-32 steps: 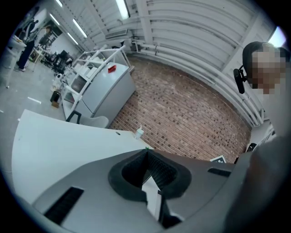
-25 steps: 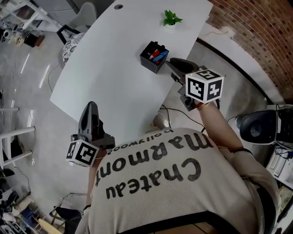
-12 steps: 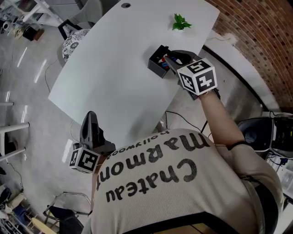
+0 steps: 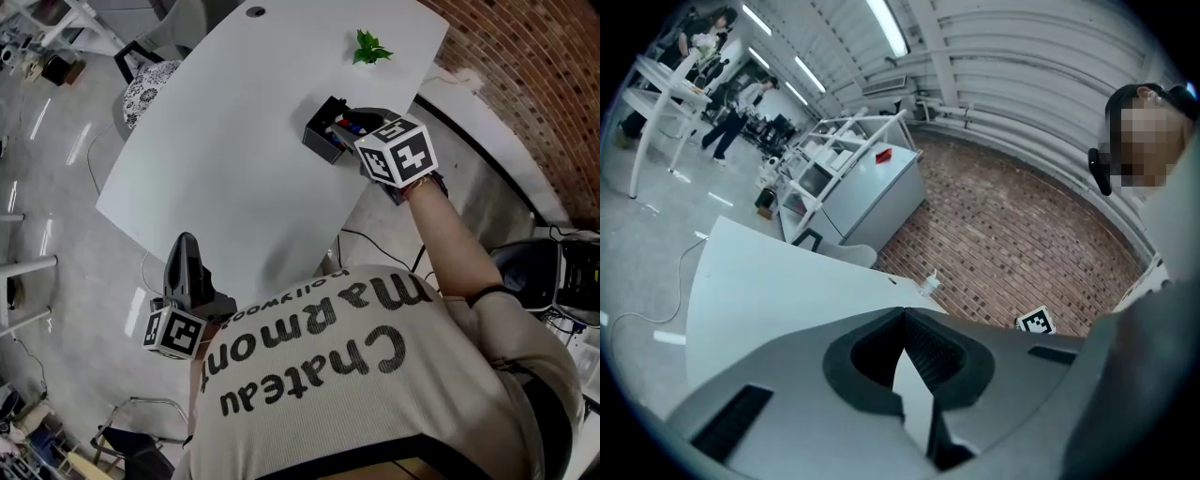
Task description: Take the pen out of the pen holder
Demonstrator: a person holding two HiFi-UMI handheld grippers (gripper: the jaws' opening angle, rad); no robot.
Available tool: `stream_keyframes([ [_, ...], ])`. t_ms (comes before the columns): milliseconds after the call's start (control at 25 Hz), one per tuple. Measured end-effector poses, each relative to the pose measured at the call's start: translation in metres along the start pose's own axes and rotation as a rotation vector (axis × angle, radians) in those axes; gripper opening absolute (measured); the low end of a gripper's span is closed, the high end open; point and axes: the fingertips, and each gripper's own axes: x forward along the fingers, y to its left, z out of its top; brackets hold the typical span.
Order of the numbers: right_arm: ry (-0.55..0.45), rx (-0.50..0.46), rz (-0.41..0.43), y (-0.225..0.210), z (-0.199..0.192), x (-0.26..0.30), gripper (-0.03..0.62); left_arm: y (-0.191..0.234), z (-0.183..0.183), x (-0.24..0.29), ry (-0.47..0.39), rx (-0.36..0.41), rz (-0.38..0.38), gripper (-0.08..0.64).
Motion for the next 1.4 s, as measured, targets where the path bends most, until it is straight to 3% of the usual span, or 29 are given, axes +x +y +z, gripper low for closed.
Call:
stream_keyframes([
  [480, 0.030, -0.046, -0.021, 0.006, 0.000, 0.005, 0.080, 0.009, -0.006, 0.000, 0.013, -0.024, -0.010, 0.000],
  [840, -0.020, 0.013, -0.035, 0.008, 0.002, -0.001, 0.072, 0.020, -0.018, -0.003, 0.027, -0.033, -0.005, 0.000],
  [1080, -0.062, 0.019, -0.012, 0.010, 0.004, -0.014, 0.069, 0.005, -0.028, -0.004, 0.035, -0.023, -0.011, 0.000],
  [1400, -0.124, -0.005, 0.030, 0.009, 0.005, -0.039, 0.067, -0.025, -0.042, -0.025, -0.022, -0.017, 0.005, 0.000],
])
